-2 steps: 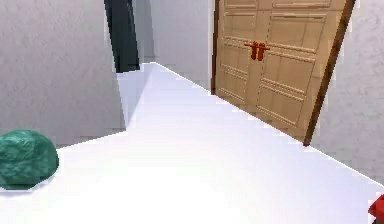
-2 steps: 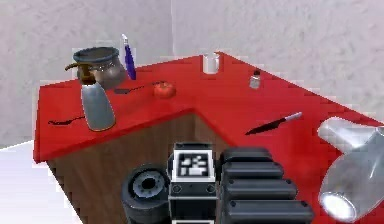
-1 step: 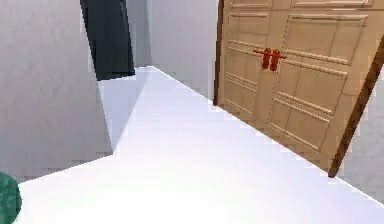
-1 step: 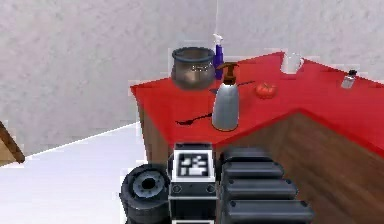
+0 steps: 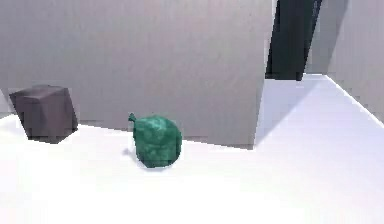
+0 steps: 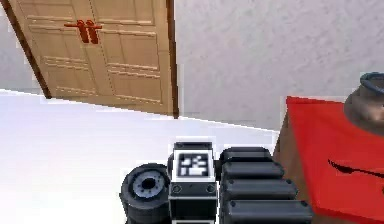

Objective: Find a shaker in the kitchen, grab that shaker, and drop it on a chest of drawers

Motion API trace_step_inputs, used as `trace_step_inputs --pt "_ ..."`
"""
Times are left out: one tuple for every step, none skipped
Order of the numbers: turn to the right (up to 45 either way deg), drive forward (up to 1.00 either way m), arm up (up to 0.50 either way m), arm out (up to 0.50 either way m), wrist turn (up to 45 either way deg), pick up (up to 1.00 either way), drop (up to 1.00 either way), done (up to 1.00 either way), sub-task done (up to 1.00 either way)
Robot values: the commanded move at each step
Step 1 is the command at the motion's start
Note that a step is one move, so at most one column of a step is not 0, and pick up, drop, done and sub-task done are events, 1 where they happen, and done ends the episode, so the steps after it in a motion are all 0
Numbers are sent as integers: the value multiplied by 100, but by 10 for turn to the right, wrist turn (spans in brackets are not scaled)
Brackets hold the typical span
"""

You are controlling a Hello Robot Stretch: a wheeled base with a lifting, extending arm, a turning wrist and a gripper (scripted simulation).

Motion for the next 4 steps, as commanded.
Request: trace_step_inputs --pt "-360 0 0 0 0 0 0 0 0" --pt "0 25 0 0 0 0 0 0 0" --pt "-240 0 0 0 0 0 0 0 0" --pt "0 100 0 0 0 0 0 0 0"
